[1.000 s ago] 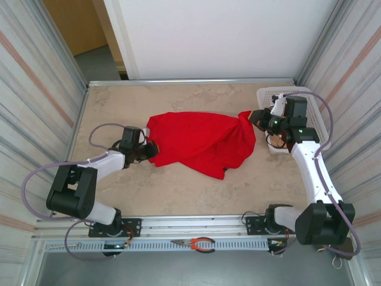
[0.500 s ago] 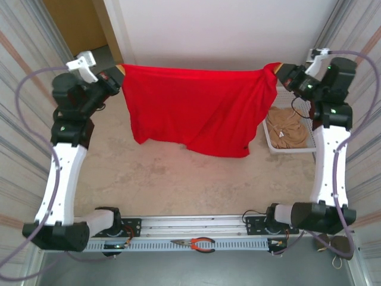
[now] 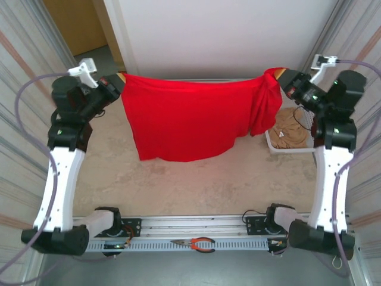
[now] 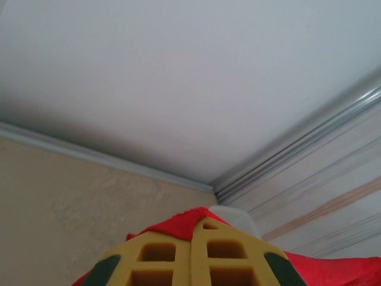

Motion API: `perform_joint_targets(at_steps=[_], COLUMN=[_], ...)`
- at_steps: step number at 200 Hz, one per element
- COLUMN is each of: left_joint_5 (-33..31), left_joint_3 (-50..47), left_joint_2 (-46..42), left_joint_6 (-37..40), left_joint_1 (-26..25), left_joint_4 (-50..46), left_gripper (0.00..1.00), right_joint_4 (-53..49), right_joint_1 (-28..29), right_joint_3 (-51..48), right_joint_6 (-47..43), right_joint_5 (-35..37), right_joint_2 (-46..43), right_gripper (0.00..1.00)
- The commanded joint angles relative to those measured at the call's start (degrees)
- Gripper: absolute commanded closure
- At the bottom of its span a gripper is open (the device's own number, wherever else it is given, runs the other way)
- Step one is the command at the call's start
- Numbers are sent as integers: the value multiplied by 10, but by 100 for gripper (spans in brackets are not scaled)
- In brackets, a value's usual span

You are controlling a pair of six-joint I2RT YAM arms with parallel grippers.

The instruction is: Fold the inside-out t-shirt

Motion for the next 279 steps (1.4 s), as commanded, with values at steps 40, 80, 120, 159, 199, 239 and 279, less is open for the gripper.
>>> perform_joint_targets(at_steps=[40,80,120,159,199,239,279], left_joint_5=[-6,1,18,29,16,-46,-66], left_joint_3=[153,451,538,178,-237,-531,-638], left_joint_2=[237,352,336,146,-68,-190,-256], left_joint_6=[55,29,25,40,11,-69,-106], left_joint_1=[20,36,37,37,8,-91,-114], left_joint_4=[-65,-151,-182,-92,-41,-2,-6], left_gripper=[100,100,100,100,100,100,100], right_joint_4=[53,-19,-22,49,142,164,131], right_joint_1=[88,106,97,134,176,214,220], right_joint_3=[106,485,673,288,-192,-503,-603], right_joint_6=[-20,-9,53,-28,-55,-72,-76], right_joint_5=[63,46,37,49,93,189,233], right_joint_2=[226,424,479,295,95,5,-57], right_gripper=[100,100,100,100,100,100,100])
